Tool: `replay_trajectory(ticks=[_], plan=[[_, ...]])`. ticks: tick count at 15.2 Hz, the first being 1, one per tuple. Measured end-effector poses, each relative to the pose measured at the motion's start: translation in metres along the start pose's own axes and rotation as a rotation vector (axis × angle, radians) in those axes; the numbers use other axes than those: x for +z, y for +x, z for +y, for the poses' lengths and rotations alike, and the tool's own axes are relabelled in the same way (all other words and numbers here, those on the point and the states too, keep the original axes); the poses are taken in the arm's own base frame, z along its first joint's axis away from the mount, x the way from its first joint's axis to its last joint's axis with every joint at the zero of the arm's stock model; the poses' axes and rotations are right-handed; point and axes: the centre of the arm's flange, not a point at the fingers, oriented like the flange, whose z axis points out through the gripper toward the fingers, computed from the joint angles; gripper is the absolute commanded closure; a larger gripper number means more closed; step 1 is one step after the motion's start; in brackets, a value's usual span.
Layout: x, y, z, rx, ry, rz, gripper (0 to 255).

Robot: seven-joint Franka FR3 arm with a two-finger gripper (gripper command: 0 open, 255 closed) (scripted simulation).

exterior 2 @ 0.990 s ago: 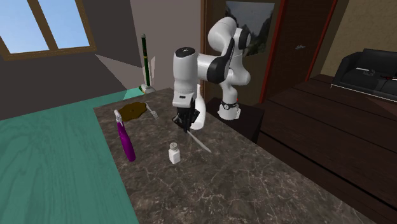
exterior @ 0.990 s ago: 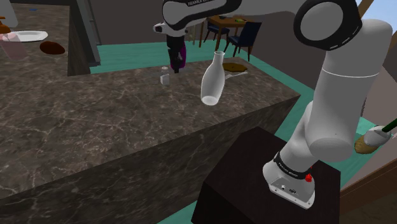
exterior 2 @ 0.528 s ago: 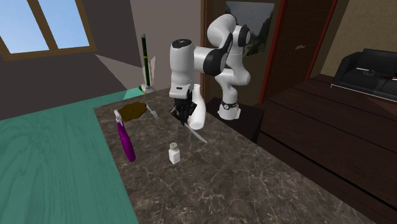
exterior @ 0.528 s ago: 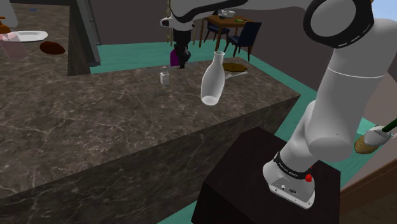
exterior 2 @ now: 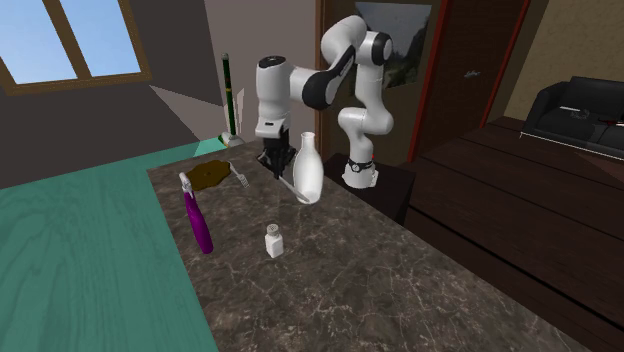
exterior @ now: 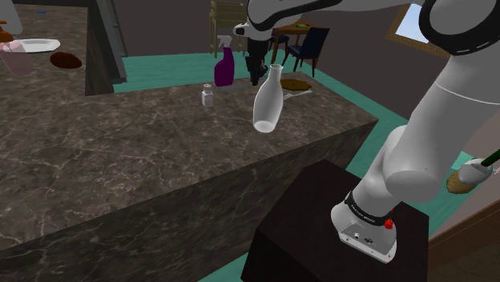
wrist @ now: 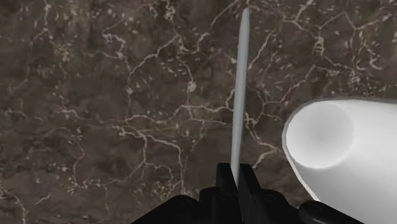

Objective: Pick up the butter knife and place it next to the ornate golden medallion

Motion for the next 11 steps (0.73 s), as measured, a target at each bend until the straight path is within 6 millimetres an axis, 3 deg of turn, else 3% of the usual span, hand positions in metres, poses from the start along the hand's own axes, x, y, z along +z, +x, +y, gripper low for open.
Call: replay_trajectory(ticks=[11], plan=[[0.004,-0.141,-0.031,0.000,0.000,0.001,255]])
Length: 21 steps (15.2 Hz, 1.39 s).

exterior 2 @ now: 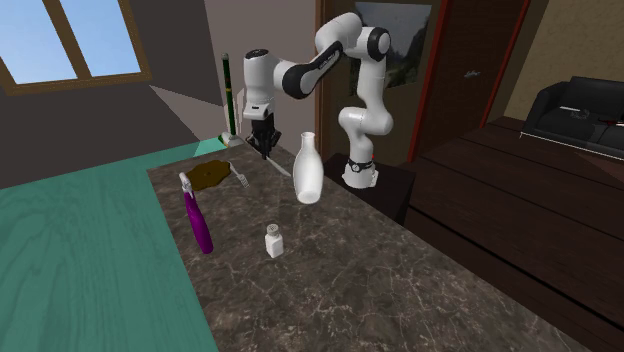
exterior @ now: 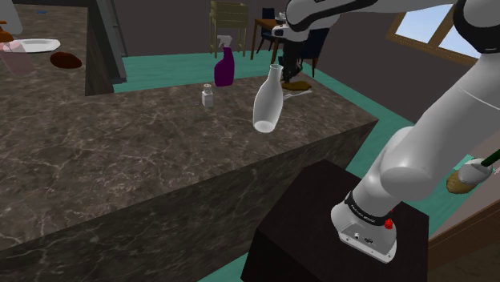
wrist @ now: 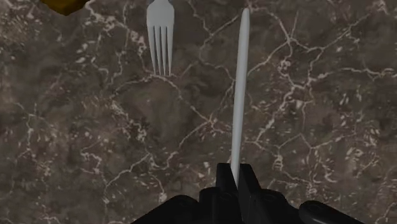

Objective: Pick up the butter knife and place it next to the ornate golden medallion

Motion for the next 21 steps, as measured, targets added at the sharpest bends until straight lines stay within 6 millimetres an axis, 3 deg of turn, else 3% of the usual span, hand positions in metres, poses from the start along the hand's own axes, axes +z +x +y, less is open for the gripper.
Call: replay_trajectory(ticks=[21], plan=[[0.020,-0.269,-0.056,0.001,0.000,0.000,255]])
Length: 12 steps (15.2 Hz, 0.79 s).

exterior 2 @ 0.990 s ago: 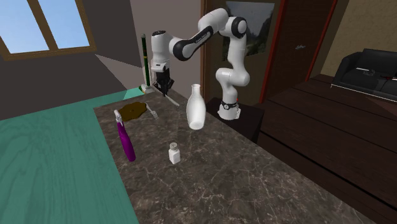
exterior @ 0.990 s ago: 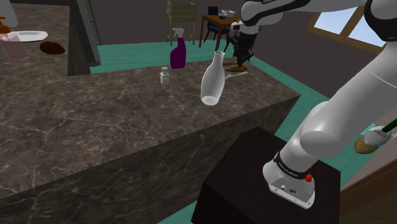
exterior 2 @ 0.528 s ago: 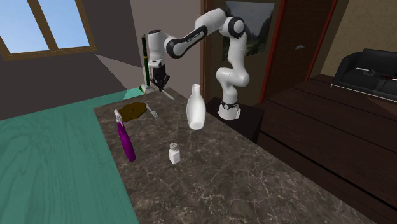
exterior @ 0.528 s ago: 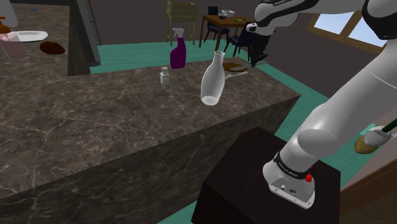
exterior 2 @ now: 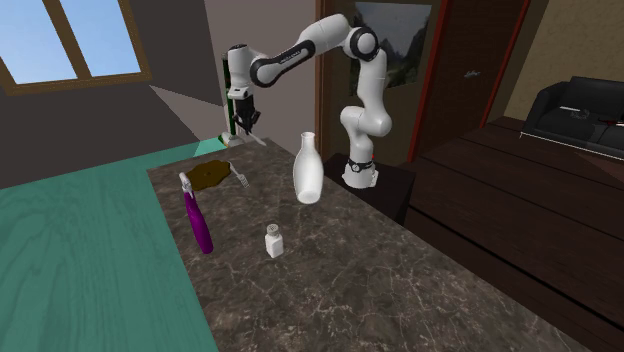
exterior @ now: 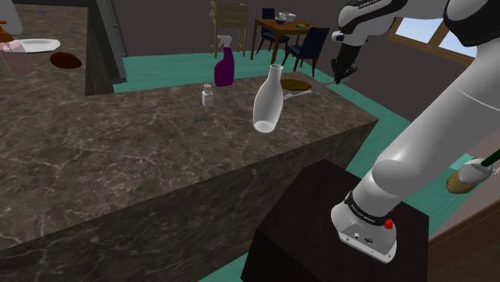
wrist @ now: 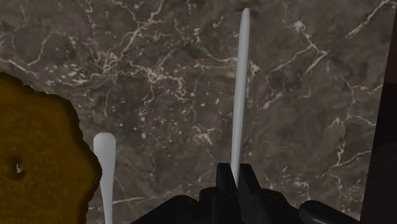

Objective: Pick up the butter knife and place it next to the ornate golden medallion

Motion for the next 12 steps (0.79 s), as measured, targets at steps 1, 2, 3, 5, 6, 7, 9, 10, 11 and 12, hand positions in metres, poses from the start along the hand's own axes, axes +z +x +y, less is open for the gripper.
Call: replay_trajectory(ticks=[1,2,3,5,6,7,9,10,11,12], plan=[[0.004,-0.004,0.000,-0.001,0.000,0.000,255],[0.009,-0.004,0.000,-0.001,0.000,0.000,255],[0.014,-0.005,0.000,-0.001,0.000,0.000,255],[0.024,-0.005,0.000,-0.002,0.000,0.000,255],[0.029,-0.005,0.000,-0.002,0.000,0.000,255],[0.034,-0.004,0.001,-0.002,0.000,0.000,255],[0.043,-0.003,0.000,-0.002,0.000,0.000,255],[0.049,-0.003,0.000,-0.002,0.000,0.000,255],[0.055,-0.004,0.000,-0.002,0.000,0.000,255],[0.059,-0.002,0.001,-0.002,0.000,0.000,255]])
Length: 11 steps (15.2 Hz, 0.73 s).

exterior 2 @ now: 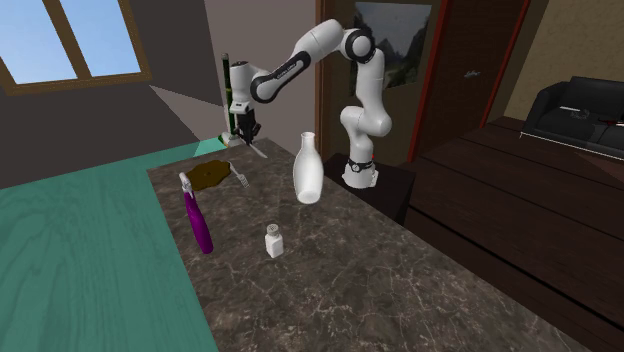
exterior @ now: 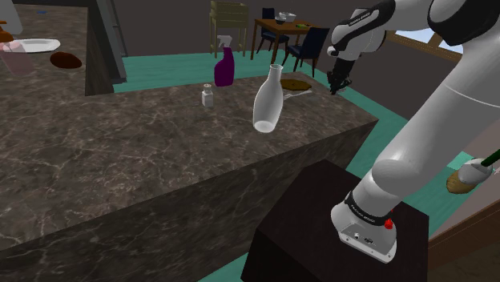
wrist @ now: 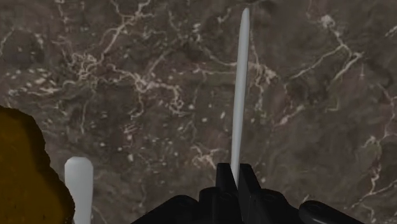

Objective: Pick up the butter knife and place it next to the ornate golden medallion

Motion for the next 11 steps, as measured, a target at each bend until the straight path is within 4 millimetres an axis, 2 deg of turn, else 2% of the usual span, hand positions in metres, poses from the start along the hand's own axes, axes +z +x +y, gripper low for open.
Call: replay_trajectory(ticks=[6,11], plan=[[0.033,0.002,0.000,0.000,0.000,0.000,255],[0.039,0.001,0.000,0.000,0.000,0.000,255]])
